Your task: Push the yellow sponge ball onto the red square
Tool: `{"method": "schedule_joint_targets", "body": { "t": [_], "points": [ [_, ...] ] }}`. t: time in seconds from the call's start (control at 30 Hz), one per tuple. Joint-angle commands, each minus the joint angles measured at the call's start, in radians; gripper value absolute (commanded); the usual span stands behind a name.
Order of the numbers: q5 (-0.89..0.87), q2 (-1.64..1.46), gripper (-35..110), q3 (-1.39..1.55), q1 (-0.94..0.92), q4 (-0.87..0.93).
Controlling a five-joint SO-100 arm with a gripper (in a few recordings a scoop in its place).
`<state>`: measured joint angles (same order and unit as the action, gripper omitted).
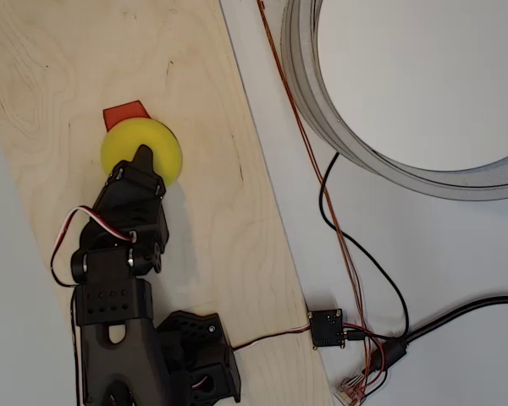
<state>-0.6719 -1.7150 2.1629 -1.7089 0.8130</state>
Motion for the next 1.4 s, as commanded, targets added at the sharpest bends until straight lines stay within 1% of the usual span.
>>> {"method": "schedule_joint_targets", "body": {
  "t": [0.0,0.37,1.37],
  "points": [
    [-0.020,0.023,15,-0.035,-0.018,-0.028],
    [-0.017,0.098,15,-0.054,-0.018,-0.097],
    [-0.015,0.179,15,-0.135,-0.017,-0.166]
  ]
}}
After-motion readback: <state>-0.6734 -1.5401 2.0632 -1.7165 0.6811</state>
